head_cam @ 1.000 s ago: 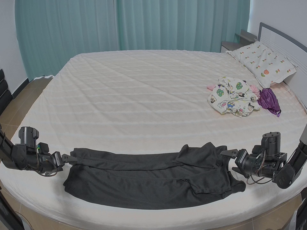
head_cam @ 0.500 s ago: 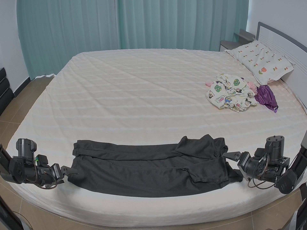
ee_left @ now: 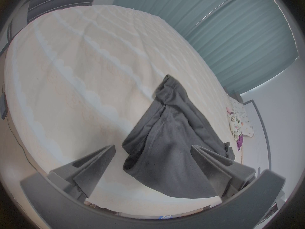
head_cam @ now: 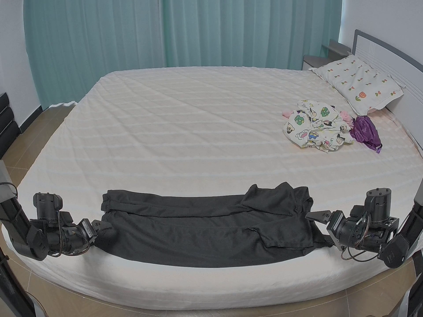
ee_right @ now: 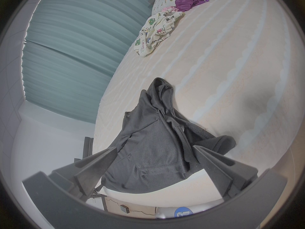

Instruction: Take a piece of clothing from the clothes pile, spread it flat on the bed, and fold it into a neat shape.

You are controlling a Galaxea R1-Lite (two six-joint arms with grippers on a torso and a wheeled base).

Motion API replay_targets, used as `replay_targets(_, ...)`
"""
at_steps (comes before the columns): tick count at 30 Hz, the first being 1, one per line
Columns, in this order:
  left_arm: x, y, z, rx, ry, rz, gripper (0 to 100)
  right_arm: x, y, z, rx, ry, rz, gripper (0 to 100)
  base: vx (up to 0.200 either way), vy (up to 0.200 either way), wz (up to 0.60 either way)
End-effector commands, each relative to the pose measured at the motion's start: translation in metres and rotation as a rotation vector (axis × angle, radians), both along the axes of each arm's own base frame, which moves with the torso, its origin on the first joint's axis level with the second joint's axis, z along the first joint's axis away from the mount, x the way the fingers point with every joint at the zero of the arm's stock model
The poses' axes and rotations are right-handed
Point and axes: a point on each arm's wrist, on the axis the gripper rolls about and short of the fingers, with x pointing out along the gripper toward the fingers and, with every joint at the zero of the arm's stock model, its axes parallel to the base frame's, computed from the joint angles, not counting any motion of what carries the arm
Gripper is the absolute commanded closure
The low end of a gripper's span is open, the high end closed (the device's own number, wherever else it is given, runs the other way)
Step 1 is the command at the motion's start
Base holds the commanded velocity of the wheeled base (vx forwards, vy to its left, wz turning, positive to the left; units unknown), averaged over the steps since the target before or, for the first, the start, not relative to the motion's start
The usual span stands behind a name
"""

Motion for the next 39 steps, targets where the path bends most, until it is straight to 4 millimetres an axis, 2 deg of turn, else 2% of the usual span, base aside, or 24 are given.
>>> replay_targets(1,-0.001,-0.008,-0.017,-0.002,0.065,-0.021,0,0.000,0.000,-0.001,-0.001,0.003,0.000,0,0.000,0.000,0.00)
replay_targets(5,0.000,-0.008,-0.018,-0.001,0.061,-0.019,0,0.000,0.000,0.000,0.000,0.000,0.000,0,0.000,0.000,0.00)
replay_targets(6,0.000,-0.008,-0.018,-0.001,0.061,-0.019,100,0.000,0.000,0.000,0.000,0.000,0.000,0,0.000,0.000,0.00)
replay_targets(15,-0.005,-0.005,-0.017,0.105,0.070,0.072,100,0.000,0.000,-0.001,-0.001,0.005,0.000,0,0.000,0.000,0.00)
replay_targets(27,-0.011,-0.005,-0.018,0.138,0.094,0.061,100,0.000,0.000,-0.001,-0.003,0.006,0.001,0,0.000,0.000,0.00)
replay_targets(28,-0.011,-0.005,-0.018,0.136,0.094,0.061,0,0.000,0.000,-0.001,-0.003,0.006,0.001,0,0.000,0.000,0.00)
replay_targets(33,-0.009,-0.005,-0.010,0.136,0.049,0.065,0,0.000,0.000,-0.001,-0.003,0.006,0.001,0,0.000,0.000,0.00)
replay_targets(34,-0.009,-0.004,0.007,0.137,-0.014,0.071,0,0.000,0.000,-0.001,-0.003,0.006,0.001,0,0.000,0.000,0.00)
replay_targets(39,-0.002,-0.005,0.031,0.119,-0.126,0.039,0,0.000,0.000,-0.001,-0.003,0.006,0.001,0,0.000,0.000,0.00)
